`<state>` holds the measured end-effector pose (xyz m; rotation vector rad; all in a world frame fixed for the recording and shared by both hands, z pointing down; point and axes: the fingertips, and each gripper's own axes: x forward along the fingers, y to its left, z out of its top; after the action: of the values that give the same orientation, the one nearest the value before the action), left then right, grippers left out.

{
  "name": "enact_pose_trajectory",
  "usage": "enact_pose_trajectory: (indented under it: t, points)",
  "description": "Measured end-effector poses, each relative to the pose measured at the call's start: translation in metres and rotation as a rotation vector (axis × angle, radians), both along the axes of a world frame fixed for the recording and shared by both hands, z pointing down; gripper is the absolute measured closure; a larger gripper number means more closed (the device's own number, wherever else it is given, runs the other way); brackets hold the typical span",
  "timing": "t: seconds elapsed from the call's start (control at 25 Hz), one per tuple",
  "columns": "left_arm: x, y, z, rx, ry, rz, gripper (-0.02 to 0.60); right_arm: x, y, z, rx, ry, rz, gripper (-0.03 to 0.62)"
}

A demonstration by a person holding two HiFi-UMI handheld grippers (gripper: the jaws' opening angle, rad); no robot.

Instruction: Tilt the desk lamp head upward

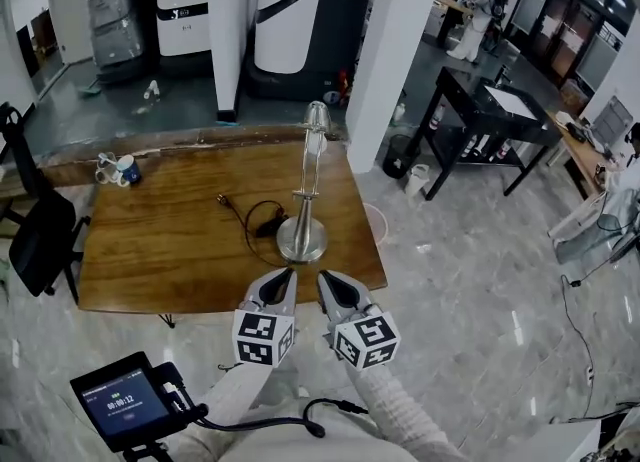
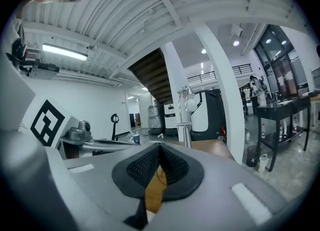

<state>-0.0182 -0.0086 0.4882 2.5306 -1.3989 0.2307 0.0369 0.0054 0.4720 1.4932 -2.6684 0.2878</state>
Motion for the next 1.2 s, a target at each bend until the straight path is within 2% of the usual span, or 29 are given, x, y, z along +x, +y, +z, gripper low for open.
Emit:
enact_pose_trajectory:
  t: [0.2, 0.4, 0.64, 0.84, 1.2]
  points:
    - [0.006, 0.054, -0.008, -0.004, -0.009, -0.015, 0.574, 0.001, 0.049, 0.000, -0.042, 0.029, 0.006, 0.595]
    - [0.011, 0.076, -0.012, -0.004, -0.015, -0.010, 0.574, 0.006, 0.067, -0.006, -0.054, 0.033, 0.041, 0.595]
    - [0.005, 0.088, -0.012, -0.013, -0.019, -0.010, 0.574, 0.003, 0.079, -0.002, -0.078, 0.030, 0.098, 0.595]
    - [-0.006, 0.093, -0.005, -0.027, -0.017, -0.005, 0.574, -0.005, 0.087, 0.010, -0.097, 0.053, 0.097, 0.595]
    - [-0.001, 0.100, -0.002, -0.032, -0.005, 0.057, 0.574, -0.005, 0.095, 0.002, -0.080, 0.054, 0.130, 0.595]
